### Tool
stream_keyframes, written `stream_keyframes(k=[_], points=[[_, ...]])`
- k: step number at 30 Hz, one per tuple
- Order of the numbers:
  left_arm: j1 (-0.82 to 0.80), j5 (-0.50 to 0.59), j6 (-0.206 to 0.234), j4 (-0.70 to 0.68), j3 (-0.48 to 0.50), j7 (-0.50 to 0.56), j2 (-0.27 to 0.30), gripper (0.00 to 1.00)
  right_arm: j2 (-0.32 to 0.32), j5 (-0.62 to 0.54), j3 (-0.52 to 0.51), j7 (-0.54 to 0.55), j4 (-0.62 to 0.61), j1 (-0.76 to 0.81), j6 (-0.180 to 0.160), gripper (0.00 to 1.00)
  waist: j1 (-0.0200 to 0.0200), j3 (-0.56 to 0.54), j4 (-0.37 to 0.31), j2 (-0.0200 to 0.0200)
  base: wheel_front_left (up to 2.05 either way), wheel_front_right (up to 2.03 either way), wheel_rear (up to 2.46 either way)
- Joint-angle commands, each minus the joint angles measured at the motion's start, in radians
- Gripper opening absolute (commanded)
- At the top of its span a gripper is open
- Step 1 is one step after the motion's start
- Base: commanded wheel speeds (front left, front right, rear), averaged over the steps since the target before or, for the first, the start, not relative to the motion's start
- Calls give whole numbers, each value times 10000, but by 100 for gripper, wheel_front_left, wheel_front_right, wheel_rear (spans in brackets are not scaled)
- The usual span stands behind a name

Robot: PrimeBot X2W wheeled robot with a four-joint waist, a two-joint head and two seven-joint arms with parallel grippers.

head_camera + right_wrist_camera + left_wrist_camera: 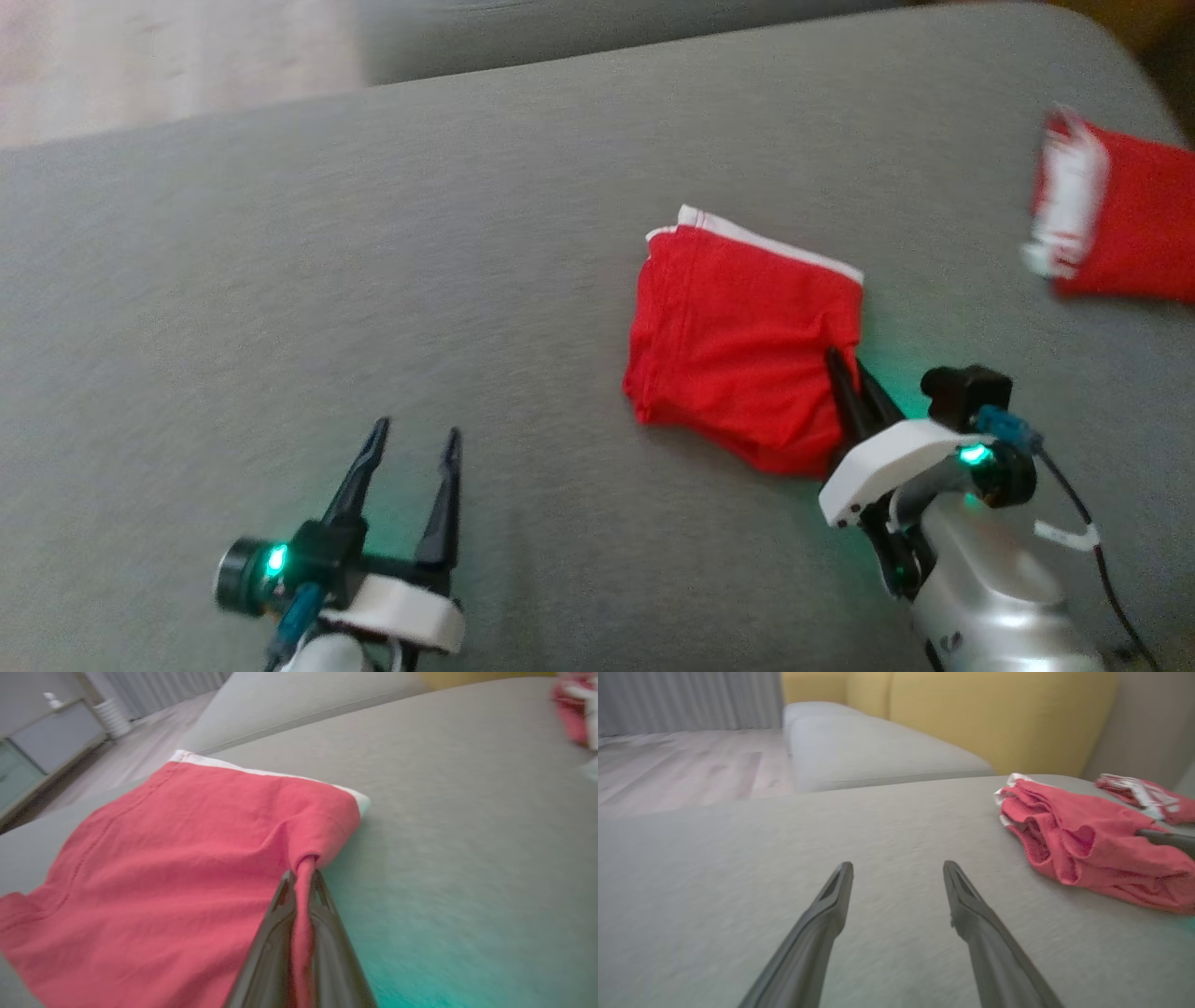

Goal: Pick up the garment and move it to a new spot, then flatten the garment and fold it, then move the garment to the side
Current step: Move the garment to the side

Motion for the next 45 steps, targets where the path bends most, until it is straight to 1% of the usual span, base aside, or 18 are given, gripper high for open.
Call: stream_keyframes(k=[1, 3, 6, 10, 12, 15, 17, 19, 21, 24, 29, 33, 34, 35, 36, 40, 42, 45], points=[[-567, 59, -38, -316, 85, -51, 15, 100, 24, 47, 330, -135, -371, 45, -9, 0, 0, 11, -1803, 0, 0, 0, 0], [-729, 74, -75, -313, -84, -51, 15, 100, 24, 116, 428, -136, -551, 191, -9, 0, 0, 100, -2323, 0, 0, 0, 0], [-921, 96, -120, -307, -269, -51, 15, 100, 24, 155, 484, -136, -785, 359, -9, 0, 0, 268, -2853, 0, 0, 0, 0], [-1031, 108, -157, -260, -373, -51, 15, 100, 24, 89, 500, -136, -972, 404, -9, 0, 0, 434, -3100, 0, 0, 0, 0], [-1047, 137, -175, -207, -403, -51, 15, 100, 24, 52, 452, -136, -1037, 298, -9, 0, 0, 555, -3136, 0, 0, 0, 0], [-1015, 204, -215, -59, -434, -51, 15, 100, 24, -377, 396, -137, -1067, -201, -9, 0, 0, 777, -3035, 0, 0, 0, 0], [-975, 272, -256, 45, -538, -51, 41, 100, 24, -841, 238, -137, -951, -708, -9, 0, 0, 940, -2886, 0, 0, 0, 0], [-978, 289, -294, 94, -562, -51, 81, 100, -92, -1595, -187, -137, -778, -1658, -9, 0, 0, 1214, -2555, 0, 0, 0, 0], [-994, 305, -309, 92, -531, -51, 129, 100, -339, -2028, -447, -111, -601, -2311, -9, 0, 0, 1376, -2330, 0, 0, 0, 0], [-1085, 351, -335, 90, -583, -51, 187, 100, -982, -2637, -978, 152, -192, -3232, -9, 0, 0, 1597, -1953, 0, 0, 0, 0], [-1251, 388, -361, 49, -634, -51, 236, 100, -2351, -3907, -2269, 821, 702, -4296, -9, 0, 0, 1879, -1404, 0, 0, 0, 0], [-1360, 430, -372, 35, -631, -51, 309, 100, -3116, -4942, -3465, 1181, 1069, -4738, -9, 0, 0, 2075, -1106, 0, 0, 0, 0], [-1380, 431, -373, 32, -599, -51, 329, 100, -3233, -5215, -3820, 1285, 1118, -4796, -9, 2, 0, 2112, -1060, 0, 0, 0, 0], [-1400, 432, -373, 33, -567, -51, 350, 100, -3332, -5515, -4185, 1377, 1124, -4833, -9, 82, 0, 2145, -1027, 0, 0, 0, 0], [-1422, 441, -374, 38, -544, -51, 361, 100, -3402, -5794, -4601, 1468, 1107, -4851, -9, 100, 0, 2170, -1000, 0, 0, 0, 0], [-1527, 450, -368, 69, -449, -51, 370, 100, -3386, -6908, -6599, 1561, 610, -4751, -9, 100, 0, 2205, -922, 0, 0, 0, 0], [-1594, 438, -308, 37, -358, -51, 351, 100, -3134, -7447, -7447, 1277, 200, -4646, -9, 100, 0, 2163, -882, 0, 0, 0, 0], [-1612, 383, -144, -16, -130, -51, 320, 100, -2460, -7970, -7818, 545, -70, -4650, -9, 100, 0, 2001, -835, 0, 0, 0, 0]])
